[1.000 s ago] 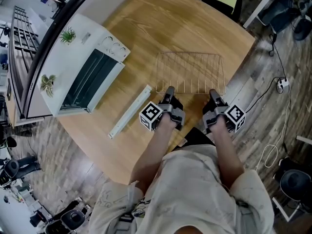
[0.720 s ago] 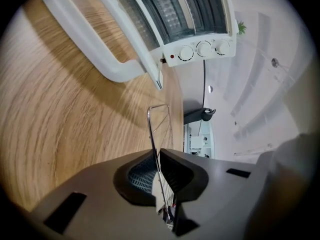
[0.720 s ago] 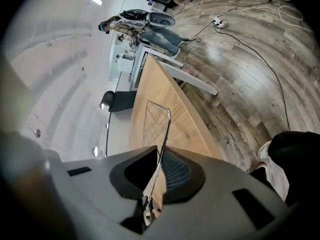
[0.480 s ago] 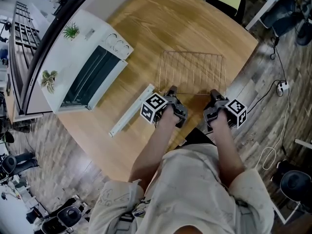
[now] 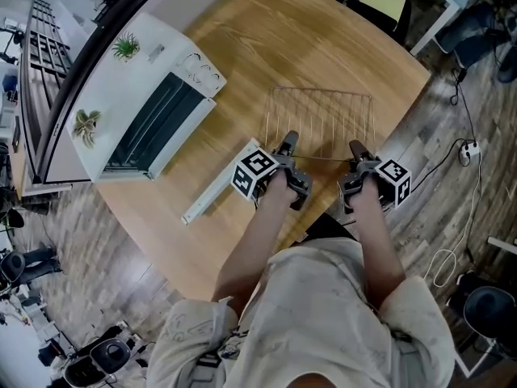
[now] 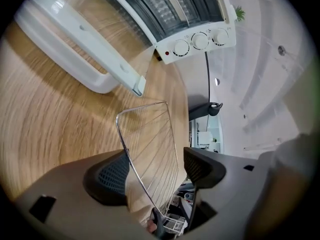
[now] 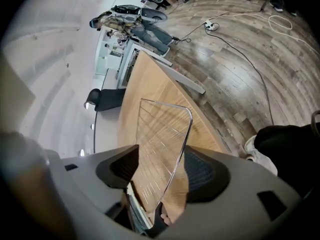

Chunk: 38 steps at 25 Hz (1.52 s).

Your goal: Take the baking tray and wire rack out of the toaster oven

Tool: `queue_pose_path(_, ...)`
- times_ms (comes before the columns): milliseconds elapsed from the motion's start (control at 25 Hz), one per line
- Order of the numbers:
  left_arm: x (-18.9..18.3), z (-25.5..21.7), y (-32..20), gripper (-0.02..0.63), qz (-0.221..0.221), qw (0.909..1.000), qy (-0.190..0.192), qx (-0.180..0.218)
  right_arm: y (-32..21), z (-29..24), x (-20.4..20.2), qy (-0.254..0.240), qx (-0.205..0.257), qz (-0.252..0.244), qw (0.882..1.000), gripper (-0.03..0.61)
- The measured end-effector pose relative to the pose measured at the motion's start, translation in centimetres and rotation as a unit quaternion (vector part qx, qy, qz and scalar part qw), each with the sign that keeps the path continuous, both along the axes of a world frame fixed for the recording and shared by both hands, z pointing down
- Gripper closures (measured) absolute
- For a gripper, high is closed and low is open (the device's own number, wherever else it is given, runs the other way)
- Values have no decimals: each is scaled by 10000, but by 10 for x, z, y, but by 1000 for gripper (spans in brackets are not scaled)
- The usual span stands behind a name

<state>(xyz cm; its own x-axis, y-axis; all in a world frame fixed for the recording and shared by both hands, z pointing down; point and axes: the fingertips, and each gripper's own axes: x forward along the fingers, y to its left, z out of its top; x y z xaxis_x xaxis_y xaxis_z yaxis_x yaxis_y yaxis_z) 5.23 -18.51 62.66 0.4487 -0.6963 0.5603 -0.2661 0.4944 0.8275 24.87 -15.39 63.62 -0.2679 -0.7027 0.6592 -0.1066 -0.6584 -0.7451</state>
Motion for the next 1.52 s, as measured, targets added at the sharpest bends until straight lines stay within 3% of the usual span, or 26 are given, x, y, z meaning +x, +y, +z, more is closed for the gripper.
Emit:
queue_pose_path(120,2,4,5,227,76,9998,-20,-183,5,2,-2,124,-347,-119,9992,208)
queue_pose_path(240,6,5,11,179,232,9991,-174,-313,7,2,-5,298,-497,-331,9978,166)
queue_pose_path(400,7,8,21,161,441,9973,-358,-472,11,5,-15,281,-586,-538,9964,156)
queue_pose_path(560,15,9,33,150,671,9954,-284,-628,9,6,-24,143,-513,-630,9966,156)
queue_pose_path(1000,5,-4,45,152,606,9967,-363,-409,-13,-14,-23,167,-70,-765,9969,156)
queue_pose_path(1160,-10,-23,44,152,314,9987,-393,-100,-18,-31,-43,240,360,-1257,9911,156)
queue_pose_path(1320,-39,-41,46,152,-320,9991,-218,157,-28,-47,-78,135,800,-1823,9799,156)
queue_pose_path(1440,-69,-56,49,153,-926,9946,-43,464,-36,-61,-108,-44,1140,-2161,9697,156)
queue_pose_path(1520,-93,-67,52,153,-1415,9866,93,803,-41,-72,-134,-281,1431,-2403,9597,158)
